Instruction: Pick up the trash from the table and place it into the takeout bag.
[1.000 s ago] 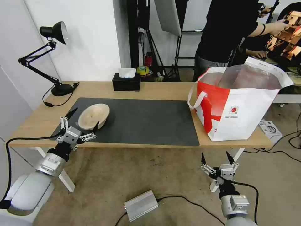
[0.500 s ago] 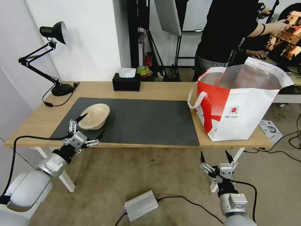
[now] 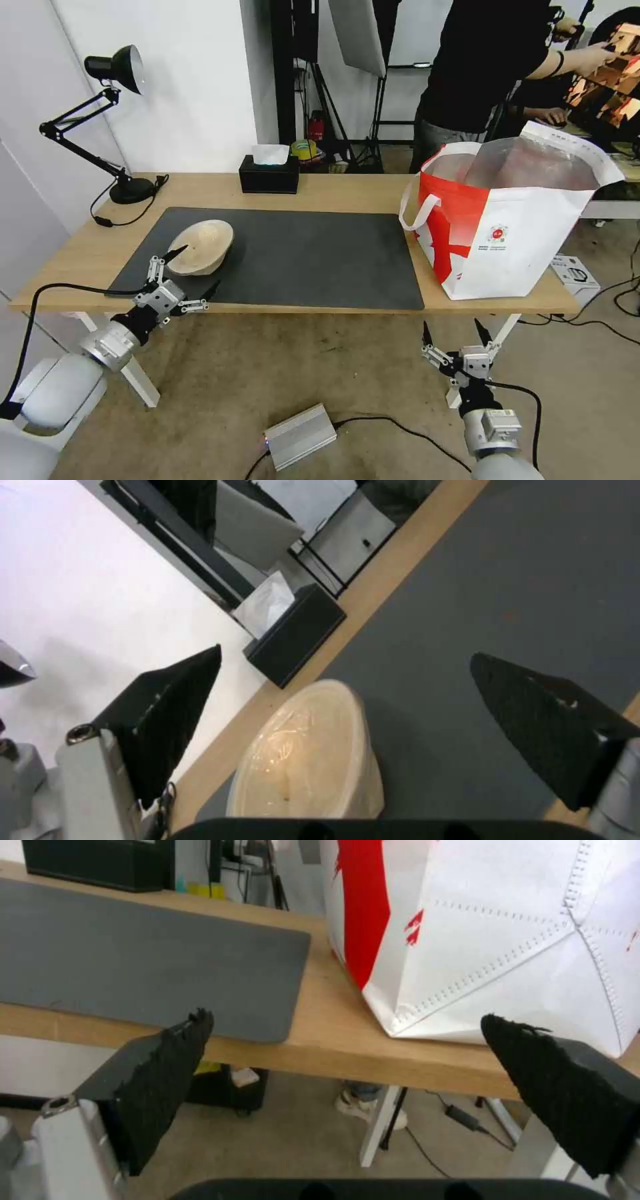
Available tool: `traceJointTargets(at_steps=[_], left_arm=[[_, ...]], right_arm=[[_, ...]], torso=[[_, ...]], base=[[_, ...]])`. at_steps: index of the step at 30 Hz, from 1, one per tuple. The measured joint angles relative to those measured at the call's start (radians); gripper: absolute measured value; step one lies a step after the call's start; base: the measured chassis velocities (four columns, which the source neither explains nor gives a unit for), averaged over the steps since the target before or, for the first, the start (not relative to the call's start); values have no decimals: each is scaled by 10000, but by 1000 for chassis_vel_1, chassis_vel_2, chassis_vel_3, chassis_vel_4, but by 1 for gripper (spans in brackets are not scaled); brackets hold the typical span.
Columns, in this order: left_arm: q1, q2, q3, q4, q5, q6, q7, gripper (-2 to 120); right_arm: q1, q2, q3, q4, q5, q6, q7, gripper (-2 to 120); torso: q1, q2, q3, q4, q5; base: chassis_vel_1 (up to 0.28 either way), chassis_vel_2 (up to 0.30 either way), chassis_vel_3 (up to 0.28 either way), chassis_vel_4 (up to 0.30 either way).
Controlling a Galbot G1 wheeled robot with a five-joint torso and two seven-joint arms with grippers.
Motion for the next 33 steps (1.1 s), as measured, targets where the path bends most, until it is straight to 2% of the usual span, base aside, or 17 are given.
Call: traceJointTargets(at_steps=[7, 19, 33], left_arm=[[-663, 155, 379, 491, 22, -73, -2, 100], [-962, 237, 539, 691, 17, -73, -9, 100], [-1428, 339, 790, 1423, -31, -58, -3, 100]], right_arm=[[-2, 95, -25, -48, -75, -6, -12, 100], [-16, 129, -13, -48, -113, -11, -15, 100], [37, 147, -21, -47, -114, -21, -16, 100]], torso=[[0, 0, 0, 0, 1], [1, 0, 0, 0, 1], [0, 0, -1, 0, 0]], base=[[0, 0, 0, 0], [0, 0, 0, 0], [0, 0, 0, 0]])
